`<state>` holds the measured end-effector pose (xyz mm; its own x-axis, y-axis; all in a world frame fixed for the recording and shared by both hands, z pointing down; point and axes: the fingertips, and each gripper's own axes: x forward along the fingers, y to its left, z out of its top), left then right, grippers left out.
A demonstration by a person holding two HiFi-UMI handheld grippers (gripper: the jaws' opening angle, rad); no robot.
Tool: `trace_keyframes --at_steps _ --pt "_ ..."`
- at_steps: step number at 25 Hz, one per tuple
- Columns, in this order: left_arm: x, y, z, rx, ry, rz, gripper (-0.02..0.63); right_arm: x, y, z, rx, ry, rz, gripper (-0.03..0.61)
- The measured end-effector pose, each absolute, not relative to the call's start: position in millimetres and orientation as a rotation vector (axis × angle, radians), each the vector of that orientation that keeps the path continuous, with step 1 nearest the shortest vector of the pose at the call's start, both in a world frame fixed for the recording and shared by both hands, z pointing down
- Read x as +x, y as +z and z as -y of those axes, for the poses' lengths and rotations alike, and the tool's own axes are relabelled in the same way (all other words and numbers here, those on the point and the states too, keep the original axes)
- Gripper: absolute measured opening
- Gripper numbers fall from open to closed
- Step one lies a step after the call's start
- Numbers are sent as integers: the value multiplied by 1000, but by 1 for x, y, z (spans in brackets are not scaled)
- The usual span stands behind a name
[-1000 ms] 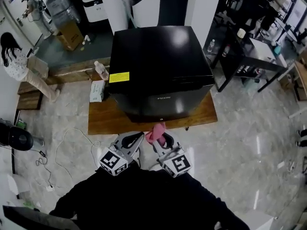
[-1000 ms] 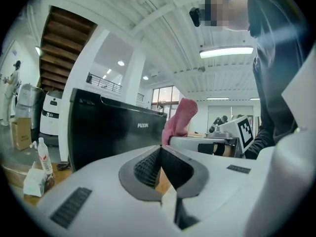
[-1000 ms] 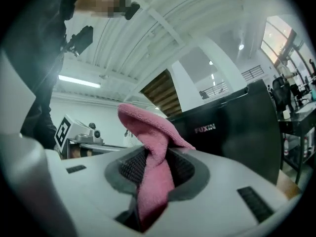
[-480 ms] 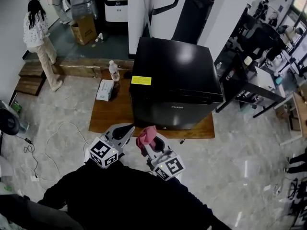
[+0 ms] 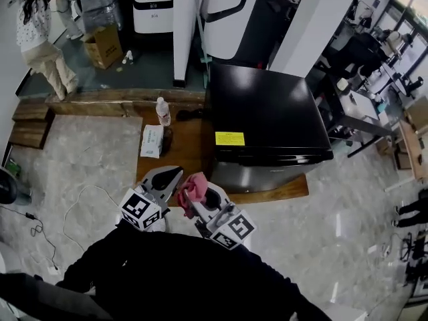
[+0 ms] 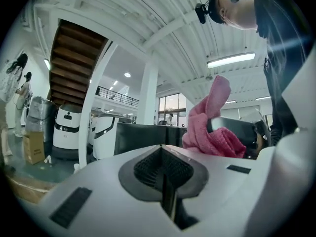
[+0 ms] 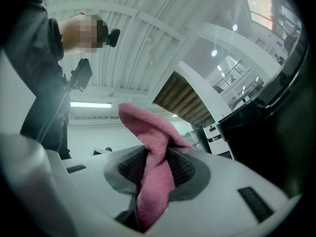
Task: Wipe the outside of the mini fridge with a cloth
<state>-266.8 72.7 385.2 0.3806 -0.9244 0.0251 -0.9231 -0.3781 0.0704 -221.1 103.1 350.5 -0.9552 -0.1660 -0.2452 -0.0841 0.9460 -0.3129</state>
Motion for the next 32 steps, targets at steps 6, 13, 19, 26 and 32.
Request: trace_keyframes --at_steps 6,13,19,26,32 --pt "-383 375 -36 2582 -55 1739 5 -327 355 -64 -377 -506 -2786 118" --pt "-469 383 19 2652 22 1681 5 -408 384 23 -689 -730 -2585 112" --pt "-503 382 67 2691 -6 1609 5 -417 411 98 -974 -885 -2334 112" --pt "-500 396 109 2735 9 1525 5 -415 432 162 -1066 -993 -2147 112" --pt "-508 401 149 2754 71 1514 5 -432 438 223 -1054 -1109 -1975 112"
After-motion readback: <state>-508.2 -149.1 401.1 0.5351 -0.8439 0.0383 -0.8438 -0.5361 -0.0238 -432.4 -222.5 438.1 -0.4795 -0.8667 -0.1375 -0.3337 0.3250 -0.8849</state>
